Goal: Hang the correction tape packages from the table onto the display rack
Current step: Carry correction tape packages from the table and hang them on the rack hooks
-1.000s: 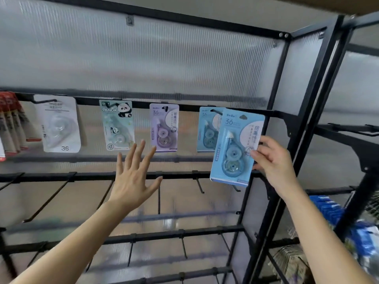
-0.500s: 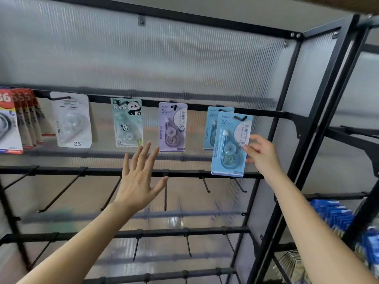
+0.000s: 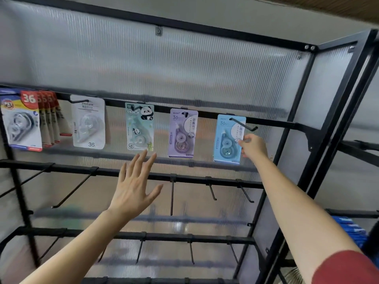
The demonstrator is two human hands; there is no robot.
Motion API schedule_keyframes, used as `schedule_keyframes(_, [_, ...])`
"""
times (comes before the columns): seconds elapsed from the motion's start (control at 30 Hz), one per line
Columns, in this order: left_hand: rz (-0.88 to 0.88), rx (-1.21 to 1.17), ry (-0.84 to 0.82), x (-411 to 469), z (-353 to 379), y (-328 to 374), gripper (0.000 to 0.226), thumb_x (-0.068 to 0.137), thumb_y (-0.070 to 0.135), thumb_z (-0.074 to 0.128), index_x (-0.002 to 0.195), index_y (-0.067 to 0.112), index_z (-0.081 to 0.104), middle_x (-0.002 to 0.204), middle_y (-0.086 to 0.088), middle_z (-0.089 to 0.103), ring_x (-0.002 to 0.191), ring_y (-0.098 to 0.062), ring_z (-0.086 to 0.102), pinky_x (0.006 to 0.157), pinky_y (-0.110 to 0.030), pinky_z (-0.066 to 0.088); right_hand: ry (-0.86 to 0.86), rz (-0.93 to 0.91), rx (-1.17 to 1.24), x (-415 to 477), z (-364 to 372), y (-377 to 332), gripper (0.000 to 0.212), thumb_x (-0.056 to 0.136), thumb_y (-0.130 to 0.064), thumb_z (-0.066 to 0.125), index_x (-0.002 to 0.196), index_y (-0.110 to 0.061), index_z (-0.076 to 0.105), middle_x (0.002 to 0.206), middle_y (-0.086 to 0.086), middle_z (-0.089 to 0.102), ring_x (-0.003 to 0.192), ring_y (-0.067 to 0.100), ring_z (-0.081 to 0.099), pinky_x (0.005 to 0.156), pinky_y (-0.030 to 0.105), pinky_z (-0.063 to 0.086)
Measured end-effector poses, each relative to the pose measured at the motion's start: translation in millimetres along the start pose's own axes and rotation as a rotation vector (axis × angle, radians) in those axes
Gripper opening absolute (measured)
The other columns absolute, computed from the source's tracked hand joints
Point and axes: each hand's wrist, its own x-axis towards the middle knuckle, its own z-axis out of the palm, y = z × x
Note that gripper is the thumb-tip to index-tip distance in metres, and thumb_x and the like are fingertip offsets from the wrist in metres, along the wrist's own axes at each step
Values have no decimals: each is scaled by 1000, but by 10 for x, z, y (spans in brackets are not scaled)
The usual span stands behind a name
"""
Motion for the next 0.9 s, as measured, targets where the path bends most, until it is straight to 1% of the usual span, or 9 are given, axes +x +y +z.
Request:
schedule_keyframes(0.03, [-5, 14, -4, -19, -2, -29, 79, 77, 70, 11, 143, 34, -10, 160, -2, 0, 147, -20, -3, 117, -39, -7, 5, -2, -49, -29, 4, -6, 25, 92, -23, 60, 113, -10, 55, 116, 12, 62, 98, 31, 62, 84, 49, 53])
schedule_keyframes(0.1, [-11, 20, -7, -58, -9, -79, 79, 77, 70, 11, 144, 34, -9, 160, -2, 0, 147, -20, -4, 117, -41, -6, 27, -8, -128, -147, 18, -7, 42, 93, -29, 58, 129, -11, 46, 127, 10, 57, 105, 31, 59, 82, 39, 50])
schedule_keyframes(0.17, [-12, 14, -4, -103, -21, -126, 79, 77, 69, 12, 145, 35, -8, 160, -2, 0, 147, -19, -4, 117, -42, -5, 43, -36, -187, -328, 51, 19, 49, 94, -30, 57, 136, -12, 40, 133, 10, 53, 112, 29, 56, 77, 31, 42])
schedule_keyframes(0.27, [-11, 25, 2, -205, -42, -213, 77, 79, 69, 15, 145, 35, -9, 159, -1, -2, 147, -20, -3, 117, -42, -5, -41, -117, -265, -696, 142, 24, 55, 95, -31, 55, 142, -15, 33, 142, 9, 45, 120, 30, 51, 83, 36, 42])
schedule_keyframes(0.37, [-37, 36, -7, -330, -68, -331, 76, 89, 63, 35, 146, 33, -6, 159, -2, -3, 147, -22, -1, 117, -43, -3, -221, -187, -263, -1169, 298, -31, 62, 94, -33, 56, 147, -20, 26, 150, 7, 34, 132, 27, 40, 100, 39, 37])
schedule_keyframes(0.53, [-109, 106, -24, -731, -219, -655, 76, 90, 51, 47, 151, 27, 10, 160, -6, 2, 146, -24, 0, 116, -44, -3, -335, -387, -256, -2051, 782, -288, 65, 92, -35, 58, 148, -23, 27, 152, 3, 32, 137, 22, 33, 109, 36, 29])
schedule_keyframes(0.67, [-197, 129, -54, -1323, -468, -1072, 73, 89, 49, 49, 151, 25, 18, 159, -8, 7, 146, -27, 5, 116, -48, 1, -470, -531, -325, -2702, 1337, -587, 67, 93, -37, 54, 150, -25, 19, 155, 8, 22, 142, 26, 21, 115, 45, 24])
schedule_keyframes(0.8, [-366, 143, -79, -2103, -825, -1502, 74, 88, 46, 54, 150, 27, 20, 159, -6, 8, 145, -25, 3, 116, -46, -2, -646, -630, -314, -3409, 1909, -907, 66, 96, -36, 51, 151, -25, 15, 158, 8, 14, 145, 25, 13, 116, 41, 16])
schedule_keyframes(0.9, [-507, 208, -133, -2844, -1155, -1809, 74, 87, 52, 46, 151, 27, 18, 159, -6, 5, 146, -25, 1, 116, -46, -3, -803, -653, -259, -4033, 2335, -1175, 65, 96, -35, 50, 151, -24, 17, 158, 7, 15, 145, 24, 12, 116, 42, 15])
